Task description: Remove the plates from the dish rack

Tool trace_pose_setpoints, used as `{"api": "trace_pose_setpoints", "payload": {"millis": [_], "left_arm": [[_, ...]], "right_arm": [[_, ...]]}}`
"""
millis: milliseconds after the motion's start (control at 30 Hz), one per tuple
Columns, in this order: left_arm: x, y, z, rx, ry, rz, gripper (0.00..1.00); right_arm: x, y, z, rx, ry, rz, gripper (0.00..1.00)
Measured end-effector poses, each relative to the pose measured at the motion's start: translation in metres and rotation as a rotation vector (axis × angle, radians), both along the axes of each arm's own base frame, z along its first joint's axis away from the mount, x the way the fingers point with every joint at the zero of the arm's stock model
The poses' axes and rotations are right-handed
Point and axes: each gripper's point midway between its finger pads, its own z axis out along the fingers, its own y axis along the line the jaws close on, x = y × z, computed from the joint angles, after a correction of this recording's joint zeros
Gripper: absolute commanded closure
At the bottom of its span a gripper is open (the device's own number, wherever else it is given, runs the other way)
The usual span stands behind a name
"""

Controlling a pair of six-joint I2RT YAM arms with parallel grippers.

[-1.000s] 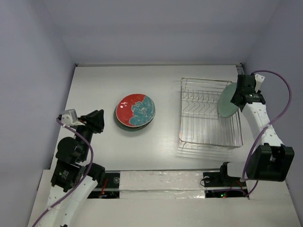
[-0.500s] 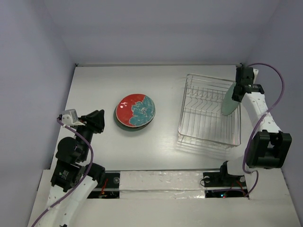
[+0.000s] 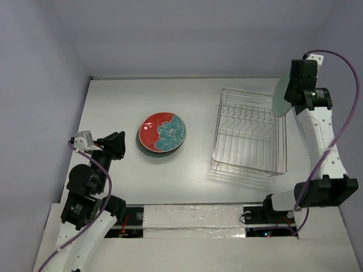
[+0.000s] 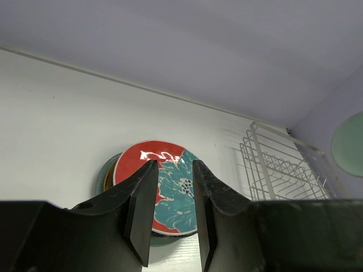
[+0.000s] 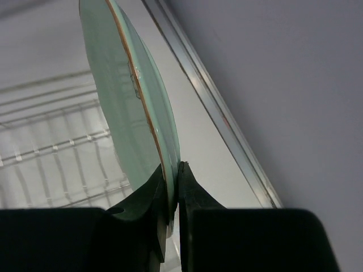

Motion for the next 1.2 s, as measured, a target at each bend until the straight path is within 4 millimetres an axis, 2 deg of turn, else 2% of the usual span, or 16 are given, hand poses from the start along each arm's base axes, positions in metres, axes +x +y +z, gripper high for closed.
{"api": "trace_pose_setpoints", "payload": {"millis": [133,233,300,400,500,633,800,967,1100,1200], "left_arm": [[0.0,0.0,0.0,0.0,0.0,0.0,0.72],[0.0,0.0,0.0,0.0,0.0,0.0,0.72],[0.0,0.0,0.0,0.0,0.0,0.0,0.71],[0.001,0.0,-0.001,0.002,0.004,0.0,0.69],[0.003,-0.001,-0.003,0.006,0.016,0.0,0.68],[0.009,-0.004,-0.01,0.02,0.048,0.0,0.67],[0.014,-0.006,-0.016,0.03,0.074,0.0,0.65],[0.015,-0.007,-0.018,0.03,0.082,0.0,0.64],[0.018,-0.008,-0.022,0.035,0.098,0.0,0.64],[0.018,-0.008,-0.024,0.037,0.108,0.0,0.64]], "right_arm": [[-0.009,0.029,0.038,0.06,-0.145,0.07,1.0],[-0.014,0.062,0.05,0.167,-0.229,0.157,1.0],[-0.013,0.092,0.047,0.276,-0.285,0.236,1.0],[-0.008,0.147,0.025,0.453,-0.315,0.36,1.0],[-0.004,0.215,-0.012,0.652,-0.276,0.488,1.0],[-0.006,0.289,-0.058,0.83,-0.169,0.597,1.0],[-0.005,0.372,-0.089,0.955,-0.089,0.701,1.0],[-0.006,0.431,-0.126,1.042,-0.022,0.732,1.0],[-0.007,0.46,-0.159,1.081,0.036,0.712,0.98],[-0.007,0.471,-0.174,1.108,0.057,0.693,0.94]]}}
